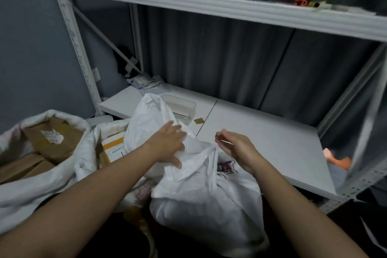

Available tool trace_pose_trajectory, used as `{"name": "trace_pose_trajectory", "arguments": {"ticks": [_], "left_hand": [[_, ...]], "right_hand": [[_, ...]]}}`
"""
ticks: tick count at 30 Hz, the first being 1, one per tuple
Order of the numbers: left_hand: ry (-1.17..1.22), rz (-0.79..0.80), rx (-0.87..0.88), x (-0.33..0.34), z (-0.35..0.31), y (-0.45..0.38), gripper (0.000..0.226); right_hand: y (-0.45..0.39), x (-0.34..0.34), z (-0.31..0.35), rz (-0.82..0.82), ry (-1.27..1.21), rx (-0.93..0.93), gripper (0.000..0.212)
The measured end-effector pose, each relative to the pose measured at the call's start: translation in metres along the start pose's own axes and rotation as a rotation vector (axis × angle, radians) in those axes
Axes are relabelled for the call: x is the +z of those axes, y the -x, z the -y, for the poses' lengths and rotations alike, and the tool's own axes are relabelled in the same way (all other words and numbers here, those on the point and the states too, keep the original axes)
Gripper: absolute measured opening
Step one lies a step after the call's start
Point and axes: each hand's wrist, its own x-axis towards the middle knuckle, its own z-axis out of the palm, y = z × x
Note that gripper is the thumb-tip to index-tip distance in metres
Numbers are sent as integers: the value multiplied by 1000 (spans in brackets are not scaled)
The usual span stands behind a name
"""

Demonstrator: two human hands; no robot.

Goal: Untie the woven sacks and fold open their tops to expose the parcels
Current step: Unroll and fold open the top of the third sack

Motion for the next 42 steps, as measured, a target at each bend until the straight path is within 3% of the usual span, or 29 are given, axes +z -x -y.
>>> {"name": "trace_pose_trajectory", "arguments": {"ticks": [2,5,6,8,11,13,14,17,18,19,21,23,25,29,32,34,37,39,40,42], "left_hand": [[85,71,-30,7,-9,0,64],[113,120,-75,14,-20,3,58],[110,136,-75,15,-24,5,55],[100,184,-50,14,-26,10,55],[-49,276,0,12,-22,20,78],[-195,256,3,11,-16,23,83],[-227,224,7,10,-13,22,76],[-164,65,30,-5,-5,21,28],[-99,9,13,-11,-4,20,23],[-10,-34,-23,-19,-4,20,21],[179,-100,-99,-31,-2,17,21],[309,-124,-166,-42,1,13,23],[393,-142,-217,-50,4,10,26],[513,-217,-324,-69,6,9,29],[540,-220,-400,-79,12,12,31],[541,-179,-421,-85,17,21,32],[481,85,-391,-97,22,38,35],[500,299,-368,-107,19,48,60],[528,339,-345,-112,16,51,79],[683,251,-258,-120,7,51,98]], "right_hand": [[16,3,-8,166,315,22,36],[29,9,-45,250,895,70,101],[31,10,-60,229,998,68,106],[32,11,-87,121,1139,23,82],[27,5,-100,-69,1118,-114,22],[23,0,-88,-166,987,-192,12],[21,-3,-79,-201,925,-227,13],[13,-6,-43,-306,754,-271,11],[11,-7,-34,-308,638,-240,8],[11,-6,-27,-281,507,-169,18],[15,-8,-18,-130,378,34,63],[25,-14,-18,-4,551,201,103],[34,-22,-29,76,684,265,117],[45,-27,-62,44,721,268,97],[41,-35,-62,-221,937,23,28],[38,-42,-37,-359,1004,-71,5],[30,-44,18,-472,1160,-261,14],[22,-29,49,-409,1312,-417,19],[17,-16,60,-349,1394,-493,23],[9,12,77,-222,1513,-625,30]]}}
